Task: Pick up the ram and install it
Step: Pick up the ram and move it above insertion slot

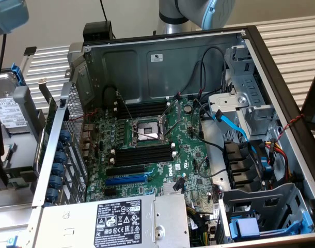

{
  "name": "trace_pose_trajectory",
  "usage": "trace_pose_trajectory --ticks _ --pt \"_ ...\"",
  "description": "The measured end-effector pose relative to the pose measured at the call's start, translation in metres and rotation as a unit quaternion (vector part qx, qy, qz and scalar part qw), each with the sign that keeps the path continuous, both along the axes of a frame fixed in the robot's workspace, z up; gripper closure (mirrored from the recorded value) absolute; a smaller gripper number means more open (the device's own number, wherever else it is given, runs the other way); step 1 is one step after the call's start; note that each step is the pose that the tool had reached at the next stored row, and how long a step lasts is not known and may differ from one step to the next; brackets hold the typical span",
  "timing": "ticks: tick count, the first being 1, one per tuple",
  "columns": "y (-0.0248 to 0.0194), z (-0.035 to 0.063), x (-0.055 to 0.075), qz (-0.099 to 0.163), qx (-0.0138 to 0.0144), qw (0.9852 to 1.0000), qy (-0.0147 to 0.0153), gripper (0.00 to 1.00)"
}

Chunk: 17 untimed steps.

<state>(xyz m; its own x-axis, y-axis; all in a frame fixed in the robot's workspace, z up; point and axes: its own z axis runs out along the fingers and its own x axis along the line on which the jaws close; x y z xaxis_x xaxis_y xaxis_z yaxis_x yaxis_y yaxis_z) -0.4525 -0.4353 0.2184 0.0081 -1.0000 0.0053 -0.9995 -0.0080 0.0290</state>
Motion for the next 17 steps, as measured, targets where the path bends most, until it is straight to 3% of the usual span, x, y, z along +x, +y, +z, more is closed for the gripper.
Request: trace_pose_trajectory --ticks 17 --pt "0.0 0.0744 0.001 0.0 -0.0009 1.0 -0.0001 0.86"
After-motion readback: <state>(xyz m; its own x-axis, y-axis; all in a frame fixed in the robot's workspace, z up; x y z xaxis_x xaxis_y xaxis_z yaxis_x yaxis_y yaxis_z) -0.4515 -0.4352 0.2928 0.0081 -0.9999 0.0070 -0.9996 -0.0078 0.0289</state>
